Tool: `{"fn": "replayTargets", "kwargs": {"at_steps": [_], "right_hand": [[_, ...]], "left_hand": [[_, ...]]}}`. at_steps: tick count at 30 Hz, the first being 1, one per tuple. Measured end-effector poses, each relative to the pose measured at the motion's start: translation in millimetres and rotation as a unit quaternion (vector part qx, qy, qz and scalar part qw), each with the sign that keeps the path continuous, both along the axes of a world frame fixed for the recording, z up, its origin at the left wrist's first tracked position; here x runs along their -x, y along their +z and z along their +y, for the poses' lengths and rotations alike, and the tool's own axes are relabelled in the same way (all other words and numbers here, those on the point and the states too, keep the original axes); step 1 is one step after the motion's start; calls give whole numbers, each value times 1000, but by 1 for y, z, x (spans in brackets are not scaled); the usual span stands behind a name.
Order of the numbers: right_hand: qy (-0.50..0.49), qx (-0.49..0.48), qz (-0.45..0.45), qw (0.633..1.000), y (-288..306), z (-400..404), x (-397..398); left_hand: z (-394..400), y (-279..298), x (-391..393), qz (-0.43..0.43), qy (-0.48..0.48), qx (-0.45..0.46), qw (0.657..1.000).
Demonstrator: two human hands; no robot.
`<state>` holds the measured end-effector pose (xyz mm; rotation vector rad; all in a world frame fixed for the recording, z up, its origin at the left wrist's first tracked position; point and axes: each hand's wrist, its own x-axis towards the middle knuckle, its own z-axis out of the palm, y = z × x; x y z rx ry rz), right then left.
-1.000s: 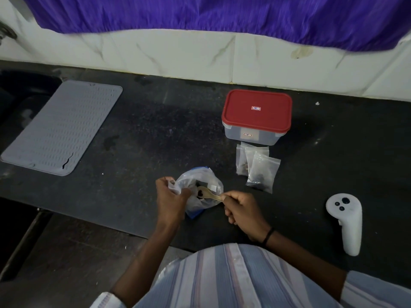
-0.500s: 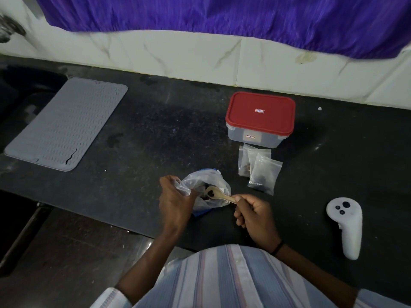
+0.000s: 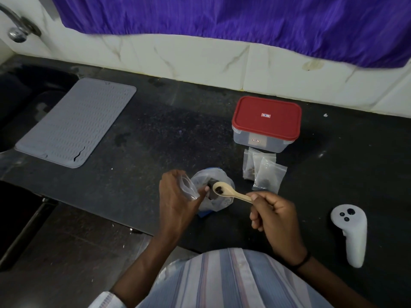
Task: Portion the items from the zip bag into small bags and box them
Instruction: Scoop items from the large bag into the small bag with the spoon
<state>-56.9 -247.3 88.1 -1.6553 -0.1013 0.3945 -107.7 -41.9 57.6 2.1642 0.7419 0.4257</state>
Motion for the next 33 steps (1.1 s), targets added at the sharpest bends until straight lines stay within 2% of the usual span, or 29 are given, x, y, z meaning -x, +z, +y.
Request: {"fn": "replayTargets", "kwargs": {"at_steps": [6, 10, 12, 14, 15, 17, 18, 19, 20, 25, 29, 33], "right_hand": [[16, -49, -43, 998, 38, 7, 3], [53, -16, -103, 993, 43, 14, 6], [61, 25, -171, 983, 43, 16, 7], [95, 105, -308, 941, 45, 16, 6], [130, 161, -386, 899, 46, 16, 6], [203, 262, -516, 790, 47, 16, 6], [225, 295, -556, 744, 46, 15, 6], [235, 315, -576, 717, 45, 14, 6], [237, 323, -585, 705, 45, 14, 4], [202, 301, -635, 682, 39, 3, -4], [110, 289, -611, 729, 33, -10, -11], [159, 352, -566, 728, -11, -10, -24]], "left_hand": [[-7, 4, 1, -24, -63, -14, 998], [-10, 11, -1, -105, -117, -76, 985], [-10, 12, -1, -119, -127, -109, 979], [-11, 8, 0, -120, -136, -135, 974], [-11, 7, 1, -118, -142, -143, 972], [-14, 5, 2, -121, -152, -161, 968], [-14, 4, 3, -126, -156, -160, 967], [-14, 3, 4, -128, -158, -152, 967], [-14, 1, 4, -123, -158, -141, 970], [-11, 5, 5, -85, -126, -31, 988], [-3, 8, 5, -75, -70, 3, 995], [1, 9, 7, -92, -40, 41, 994]]}}
